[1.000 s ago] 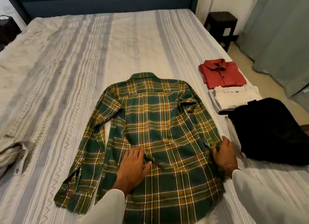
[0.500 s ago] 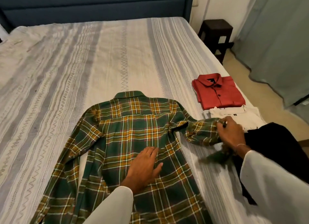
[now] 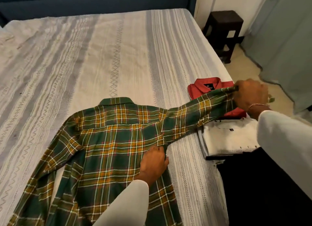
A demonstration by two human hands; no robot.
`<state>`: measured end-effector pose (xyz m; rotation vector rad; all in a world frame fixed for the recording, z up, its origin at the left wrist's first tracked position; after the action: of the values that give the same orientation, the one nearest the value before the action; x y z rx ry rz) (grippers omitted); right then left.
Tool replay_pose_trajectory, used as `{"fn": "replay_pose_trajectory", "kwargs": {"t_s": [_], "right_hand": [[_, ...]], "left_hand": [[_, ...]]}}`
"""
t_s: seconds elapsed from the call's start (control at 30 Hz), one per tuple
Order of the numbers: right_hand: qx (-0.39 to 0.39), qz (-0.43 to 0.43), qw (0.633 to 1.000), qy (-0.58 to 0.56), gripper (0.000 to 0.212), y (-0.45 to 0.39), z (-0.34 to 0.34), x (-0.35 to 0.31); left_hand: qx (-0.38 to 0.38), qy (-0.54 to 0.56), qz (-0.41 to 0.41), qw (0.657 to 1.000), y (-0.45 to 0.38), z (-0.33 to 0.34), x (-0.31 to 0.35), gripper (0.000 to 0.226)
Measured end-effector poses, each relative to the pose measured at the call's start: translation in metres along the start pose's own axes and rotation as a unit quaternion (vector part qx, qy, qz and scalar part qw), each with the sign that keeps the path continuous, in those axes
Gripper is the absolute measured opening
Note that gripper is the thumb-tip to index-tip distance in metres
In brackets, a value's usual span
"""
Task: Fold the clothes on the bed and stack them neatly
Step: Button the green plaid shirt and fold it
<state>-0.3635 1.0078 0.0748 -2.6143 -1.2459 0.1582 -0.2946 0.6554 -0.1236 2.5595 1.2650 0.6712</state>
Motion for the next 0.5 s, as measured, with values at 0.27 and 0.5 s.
{"fn": "replay_pose_trajectory", "kwargs": {"t_s": [0.27,0.5], "right_hand": [[-0.165,-0.162,0.951,-0.207,0.011,0.148,0.077,-0.098],[-0.522,0.04,0.82,-0.23,0.037,0.28,0.169,-0.11]], "left_hand": [[0.023,0.026,-0.073,0.997,-0.03,0.0,-0.015,0.05],[0.094,0.118,-0.068,0.986,-0.046,-0.008,-0.023,0.024]]}}
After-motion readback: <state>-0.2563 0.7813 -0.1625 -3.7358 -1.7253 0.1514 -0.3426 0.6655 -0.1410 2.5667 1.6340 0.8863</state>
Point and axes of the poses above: each hand's wrist, its own y-axis away from the middle knuckle, its own z-axis out of the palm, x = y × z, the point moved 10 cm from there along -y, towards the middle knuckle, and after that the axes turned 13 degrees about z, right-handed, at the moved point
